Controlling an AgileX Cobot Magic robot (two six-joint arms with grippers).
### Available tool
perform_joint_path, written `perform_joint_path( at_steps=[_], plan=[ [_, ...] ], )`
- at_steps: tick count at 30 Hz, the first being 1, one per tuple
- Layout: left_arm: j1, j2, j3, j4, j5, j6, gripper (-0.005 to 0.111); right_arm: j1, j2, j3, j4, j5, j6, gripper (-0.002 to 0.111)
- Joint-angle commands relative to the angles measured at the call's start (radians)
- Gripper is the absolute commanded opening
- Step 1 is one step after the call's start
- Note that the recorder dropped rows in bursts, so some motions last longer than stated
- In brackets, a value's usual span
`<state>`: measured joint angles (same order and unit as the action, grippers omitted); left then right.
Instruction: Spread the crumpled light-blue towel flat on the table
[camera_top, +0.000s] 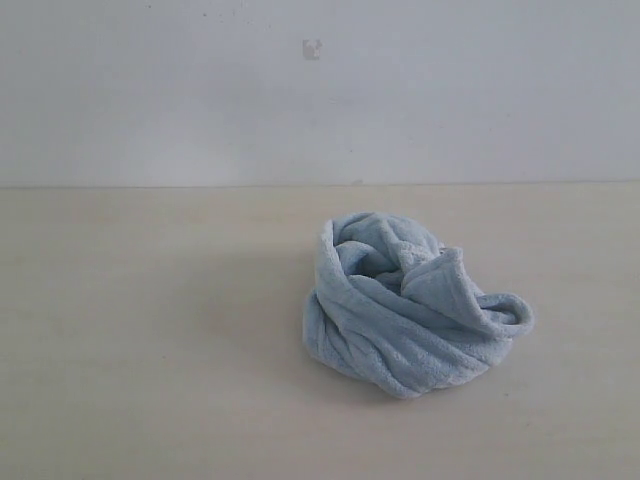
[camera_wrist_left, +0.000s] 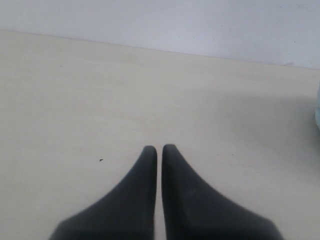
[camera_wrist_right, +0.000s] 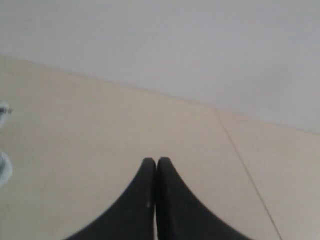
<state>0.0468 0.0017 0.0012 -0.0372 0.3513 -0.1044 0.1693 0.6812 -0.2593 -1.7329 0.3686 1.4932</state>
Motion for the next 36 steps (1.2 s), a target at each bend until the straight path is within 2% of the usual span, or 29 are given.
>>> perform_joint_path(
  at_steps=[1,4,8,10,14,20,26,30,36],
  plan=[
    [-0.005,-0.002,-0.001,0.001,0.000,0.001,0.004,-0.001,0.285,-0.014,0.011,0.009,-0.019,0.000],
    [-0.005,-0.002,-0.001,0.001,0.000,0.001,0.004,-0.001,0.501,-0.091,0.381,0.009,-0.148,0.000],
    [-0.005,-0.002,-0.001,0.001,0.000,0.001,0.004,-0.001,0.765,-0.268,1.045,0.074,-0.778,0.000],
    [-0.005,-0.002,-0.001,0.001,0.000,0.001,0.004,-0.001,0.841,-0.351,1.213,0.088,-0.966,0.000],
    [-0.005,-0.002,-0.001,0.001,0.000,0.001,0.004,-0.001,0.887,-0.433,1.343,0.073,-1.176,0.000],
    [-0.005,-0.002,-0.001,0.001,0.000,0.001,0.004,-0.001,0.887,-0.533,1.434,-0.034,-1.197,0.000],
    [-0.005,-0.002,-0.001,0.001,0.000,0.001,0.004,0.004,0.925,-0.603,1.680,-0.179,-1.414,0.000],
    [-0.005,-0.002,-0.001,0.001,0.000,0.001,0.004,0.047,0.935,-0.692,1.806,-0.157,-1.552,0.000],
    [-0.005,-0.002,-0.001,0.001,0.000,0.001,0.004,0.141,0.933,-0.744,1.811,-0.153,-1.556,0.000]
  ],
)
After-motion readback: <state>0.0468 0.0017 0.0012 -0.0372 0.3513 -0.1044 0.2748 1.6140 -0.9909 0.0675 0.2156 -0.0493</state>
